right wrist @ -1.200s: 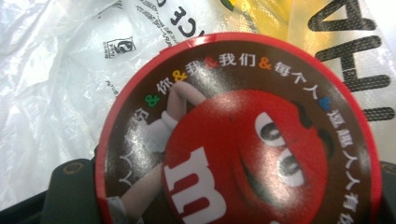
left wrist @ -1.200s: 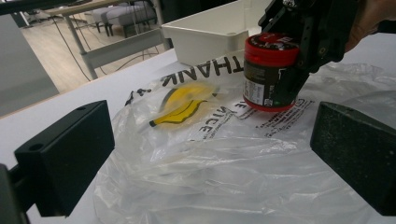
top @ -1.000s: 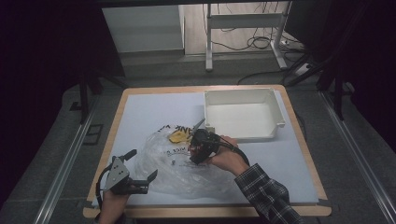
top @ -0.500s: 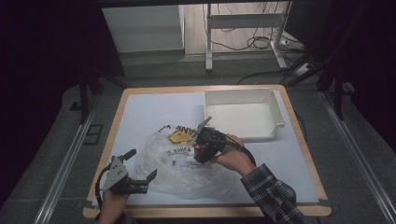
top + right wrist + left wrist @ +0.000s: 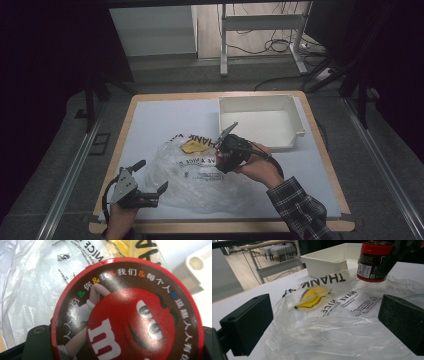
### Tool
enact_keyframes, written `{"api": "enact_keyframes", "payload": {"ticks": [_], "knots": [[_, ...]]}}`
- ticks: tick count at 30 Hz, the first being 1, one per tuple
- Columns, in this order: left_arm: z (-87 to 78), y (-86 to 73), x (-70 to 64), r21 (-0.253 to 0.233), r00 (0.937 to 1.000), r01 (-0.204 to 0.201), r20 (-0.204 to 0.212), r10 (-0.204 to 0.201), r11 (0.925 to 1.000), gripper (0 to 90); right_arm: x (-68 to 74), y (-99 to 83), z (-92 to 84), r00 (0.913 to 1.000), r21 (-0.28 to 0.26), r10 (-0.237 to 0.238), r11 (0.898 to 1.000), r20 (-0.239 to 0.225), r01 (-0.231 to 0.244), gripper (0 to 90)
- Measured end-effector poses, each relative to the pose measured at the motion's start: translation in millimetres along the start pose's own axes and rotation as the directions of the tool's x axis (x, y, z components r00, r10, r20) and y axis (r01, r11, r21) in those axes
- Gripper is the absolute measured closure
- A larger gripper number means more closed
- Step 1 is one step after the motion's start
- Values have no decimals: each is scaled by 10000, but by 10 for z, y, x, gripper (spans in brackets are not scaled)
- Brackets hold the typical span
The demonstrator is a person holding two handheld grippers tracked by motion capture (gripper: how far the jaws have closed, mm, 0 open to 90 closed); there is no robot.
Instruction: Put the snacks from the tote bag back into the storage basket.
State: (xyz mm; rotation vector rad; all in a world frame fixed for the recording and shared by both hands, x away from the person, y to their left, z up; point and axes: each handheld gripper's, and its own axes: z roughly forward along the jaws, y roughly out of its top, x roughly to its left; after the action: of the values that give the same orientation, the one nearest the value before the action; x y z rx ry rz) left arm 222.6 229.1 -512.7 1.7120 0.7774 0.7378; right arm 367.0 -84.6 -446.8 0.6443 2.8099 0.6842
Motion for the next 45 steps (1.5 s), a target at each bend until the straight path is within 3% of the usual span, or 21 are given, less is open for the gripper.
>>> {"api": "enact_keyframes", "payload": {"ticks": [22,45], "knots": [[1,0,-2,23,10000,-20,-26,20,10000,0,-255,-220,-185,9984,-10,303,9995,483,-303,256],[-2,1,2,8,10000,-25,-49,25,10000,0,-541,-272,-225,9955,-109,588,9982,749,-582,256]]}}
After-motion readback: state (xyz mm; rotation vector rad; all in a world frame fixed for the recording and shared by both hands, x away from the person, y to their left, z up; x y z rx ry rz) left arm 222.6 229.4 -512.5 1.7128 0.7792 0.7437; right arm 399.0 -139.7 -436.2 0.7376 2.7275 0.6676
